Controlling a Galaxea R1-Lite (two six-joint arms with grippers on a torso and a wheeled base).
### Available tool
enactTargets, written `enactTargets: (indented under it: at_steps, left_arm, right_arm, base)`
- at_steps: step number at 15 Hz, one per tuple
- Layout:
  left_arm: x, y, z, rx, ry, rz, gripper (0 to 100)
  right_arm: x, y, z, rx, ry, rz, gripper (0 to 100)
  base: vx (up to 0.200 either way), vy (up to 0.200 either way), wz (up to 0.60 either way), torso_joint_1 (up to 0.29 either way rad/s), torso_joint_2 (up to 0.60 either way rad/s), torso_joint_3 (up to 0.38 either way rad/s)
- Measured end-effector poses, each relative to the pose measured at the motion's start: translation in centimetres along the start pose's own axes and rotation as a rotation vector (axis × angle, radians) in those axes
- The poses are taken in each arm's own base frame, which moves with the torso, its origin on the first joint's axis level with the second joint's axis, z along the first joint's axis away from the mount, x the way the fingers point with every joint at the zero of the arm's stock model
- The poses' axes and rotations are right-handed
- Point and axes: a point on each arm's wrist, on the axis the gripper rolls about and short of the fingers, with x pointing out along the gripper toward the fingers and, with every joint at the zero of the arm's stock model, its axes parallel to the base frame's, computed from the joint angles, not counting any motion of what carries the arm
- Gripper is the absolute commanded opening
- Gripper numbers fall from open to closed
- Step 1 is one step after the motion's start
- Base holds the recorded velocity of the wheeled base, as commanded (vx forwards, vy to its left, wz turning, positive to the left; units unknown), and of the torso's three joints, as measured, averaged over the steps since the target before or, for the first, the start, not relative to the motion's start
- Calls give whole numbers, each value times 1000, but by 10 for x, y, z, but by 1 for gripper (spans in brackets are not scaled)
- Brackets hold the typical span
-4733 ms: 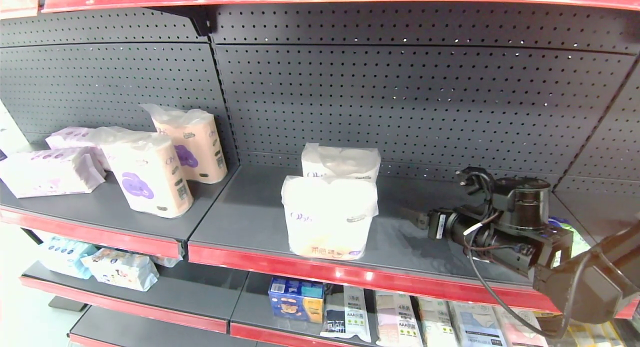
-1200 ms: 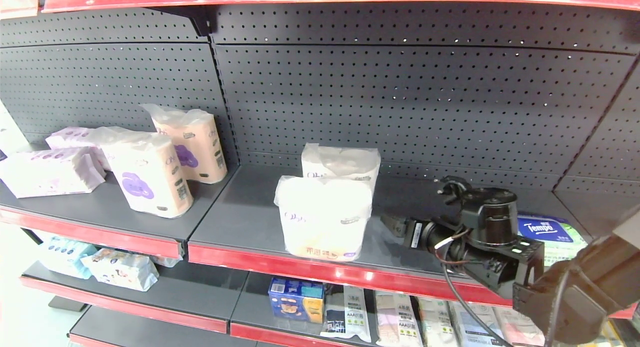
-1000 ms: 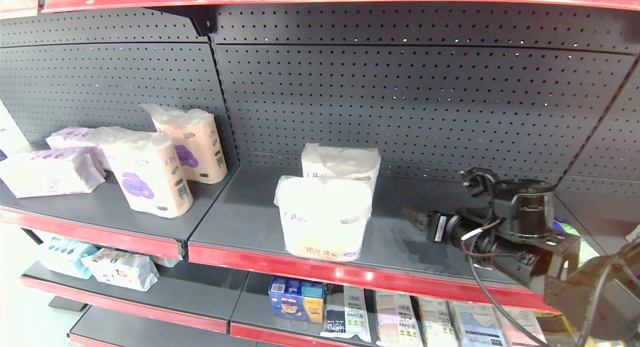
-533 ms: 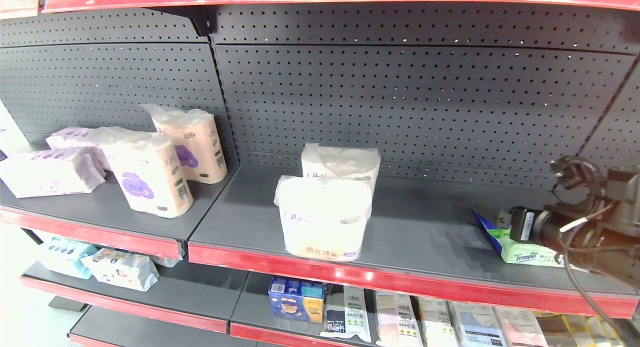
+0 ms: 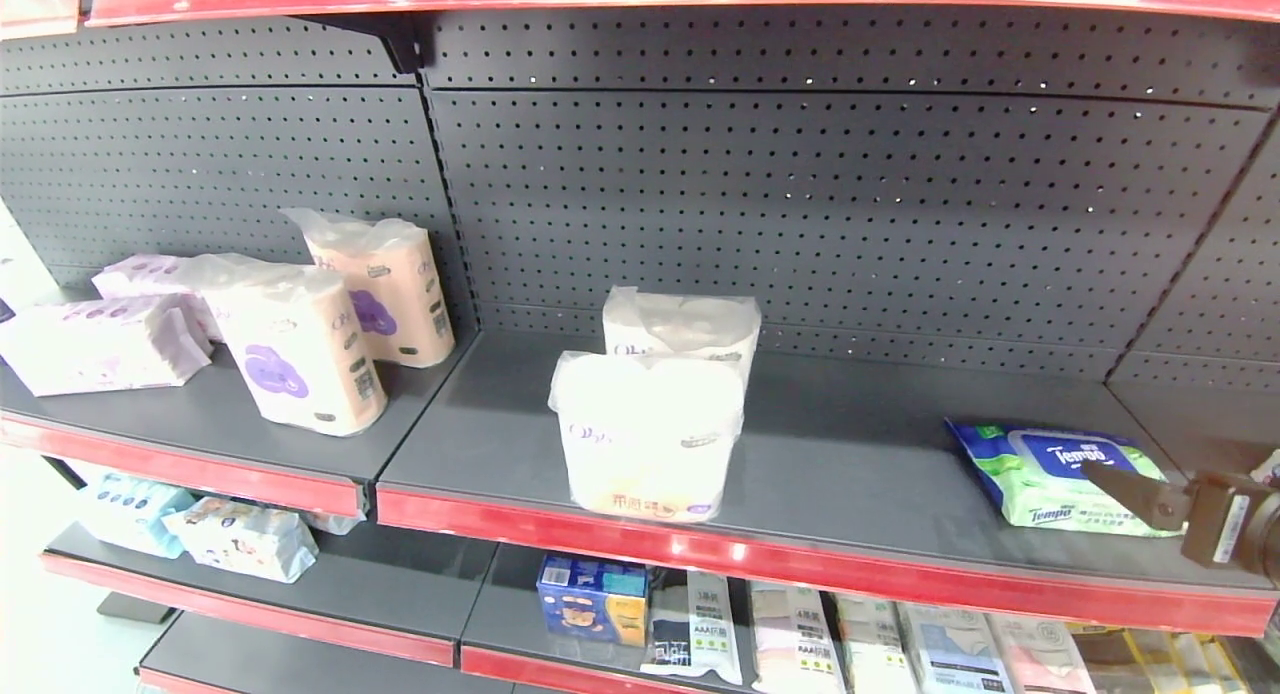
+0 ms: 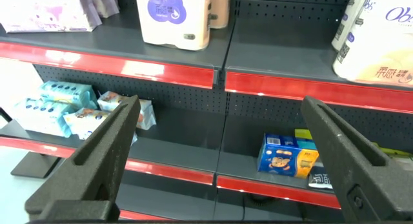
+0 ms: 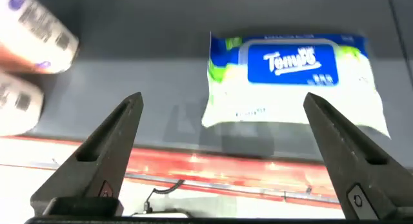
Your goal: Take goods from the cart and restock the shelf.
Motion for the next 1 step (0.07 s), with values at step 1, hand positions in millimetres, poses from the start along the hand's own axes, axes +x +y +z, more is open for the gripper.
enactTargets:
  at_steps: [1]
  left_arm:
    - [0, 0, 0, 0, 0, 0, 100]
  right_arm:
    - [-7, -1, -6, -14, -7, -6, 100]
  base:
    - [0, 0, 0, 0, 0, 0]
